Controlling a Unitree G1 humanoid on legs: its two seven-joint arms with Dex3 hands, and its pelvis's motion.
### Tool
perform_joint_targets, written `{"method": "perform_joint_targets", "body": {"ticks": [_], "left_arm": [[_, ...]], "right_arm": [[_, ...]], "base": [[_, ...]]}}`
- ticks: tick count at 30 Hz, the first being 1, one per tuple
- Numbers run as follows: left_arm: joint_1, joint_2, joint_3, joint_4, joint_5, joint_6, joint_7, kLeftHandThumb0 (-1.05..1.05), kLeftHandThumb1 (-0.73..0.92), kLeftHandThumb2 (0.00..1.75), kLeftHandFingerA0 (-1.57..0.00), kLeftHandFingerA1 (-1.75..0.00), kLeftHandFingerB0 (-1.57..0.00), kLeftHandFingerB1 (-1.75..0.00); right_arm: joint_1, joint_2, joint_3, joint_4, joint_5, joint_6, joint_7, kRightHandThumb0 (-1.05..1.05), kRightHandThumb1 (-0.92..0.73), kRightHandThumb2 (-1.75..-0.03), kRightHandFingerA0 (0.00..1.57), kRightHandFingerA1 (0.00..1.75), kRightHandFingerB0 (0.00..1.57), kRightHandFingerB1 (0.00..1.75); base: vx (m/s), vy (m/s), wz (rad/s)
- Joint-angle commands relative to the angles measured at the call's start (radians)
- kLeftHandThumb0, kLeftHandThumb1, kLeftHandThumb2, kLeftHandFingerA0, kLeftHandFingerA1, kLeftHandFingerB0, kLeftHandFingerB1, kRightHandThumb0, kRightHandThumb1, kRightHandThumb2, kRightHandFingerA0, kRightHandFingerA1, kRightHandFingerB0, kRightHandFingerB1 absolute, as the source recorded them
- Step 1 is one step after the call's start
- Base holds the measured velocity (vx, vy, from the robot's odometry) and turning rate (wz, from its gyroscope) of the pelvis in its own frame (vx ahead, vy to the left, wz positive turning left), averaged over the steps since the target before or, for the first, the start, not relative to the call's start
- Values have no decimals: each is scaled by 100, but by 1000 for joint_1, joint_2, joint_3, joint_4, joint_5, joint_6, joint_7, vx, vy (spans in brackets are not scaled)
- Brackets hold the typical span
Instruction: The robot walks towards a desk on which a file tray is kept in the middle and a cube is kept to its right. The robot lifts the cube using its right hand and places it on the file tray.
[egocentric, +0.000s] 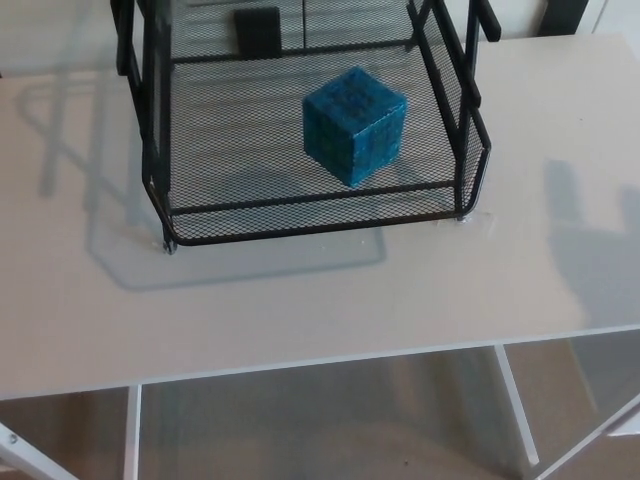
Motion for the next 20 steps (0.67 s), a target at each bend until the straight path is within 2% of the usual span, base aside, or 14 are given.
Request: {"method": "perform_joint_targets", "body": {"ticks": [1,2,4,6,7,8,10,11,14,15,16,18,19,20], "left_arm": [[42,58,84,15,-63,-14,12,-105,92,99,-48,-110,-33,-99],[42,57,88,17,-66,-12,12,-105,92,99,-51,-115,-30,-101],[39,56,91,16,-65,-3,20,-105,92,101,-48,-118,-28,-106],[68,44,96,11,-69,-8,23,-105,92,100,-51,-113,-30,-100],[69,40,105,13,-75,-1,30,-105,92,100,-51,-113,-30,-99],[72,42,102,13,-69,-4,30,-105,92,102,-48,-118,-28,-106],[73,43,100,12,-61,-10,28,-105,92,102,-51,-113,-30,-99],[74,44,100,10,-60,-13,21,-71,52,132,-37,-88,-1,-68],[76,43,108,8,-62,-11,19,-70,48,130,-41,-90,-3,-69],[66,42,120,9,-71,5,18,-71,48,130,-40,-89,-1,-68],[68,42,114,8,-63,0,20,-72,50,132,-41,-90,0,-68],[72,42,111,8,-51,-10,28,-71,51,132,-43,-91,-1,-68],[72,43,109,8,-48,-3,23,-70,52,132,-39,-88,0,-67],[74,42,112,8,-50,-5,21,-70,52,132,-39,-88,0,-67]], "right_arm": [[404,364,-682,184,298,398,-576,-57,-78,-63,47,61,9,41],[394,345,-685,226,321,390,-575,-58,-78,-62,17,48,0,12],[397,348,-671,221,301,423,-547,-49,-79,-63,34,65,0,9],[413,337,-649,213,266,459,-509,-59,-82,-64,19,61,0,2],[416,332,-642,236,260,453,-516,-58,-78,-63,52,71,0,4],[428,333,-620,247,239,458,-510,-75,-74,-98,50,69,0,7],[409,331,-618,248,203,529,-534,-66,-78,-63,59,56,0,0],[409,341,-611,238,187,538,-543,-76,-70,-95,58,70,0,6],[401,376,-691,188,267,541,-515,-73,-63,-90,38,68,0,9],[372,390,-750,161,319,571,-509,-59,-72,-61,37,62,0,18],[360,382,-754,173,314,582,-521,-73,-60,-86,26,58,0,7],[336,377,-767,179,306,615,-536,-75,-63,-89,27,59,0,9],[335,389,-796,158,339,618,-516,-61,-58,-89,21,59,9,50],[351,398,-782,131,329,623,-486,-61,-58,-89,21,59,9,50]], "base": [[0,0,0],[0,0,0],[0,0,0],[0,0,0],[0,0,0],[0,0,0],[0,0,0],[0,0,0],[0,0,0],[0,0,0],[0,0,0],[0,0,0],[0,0,0],[0,0,0]]}}
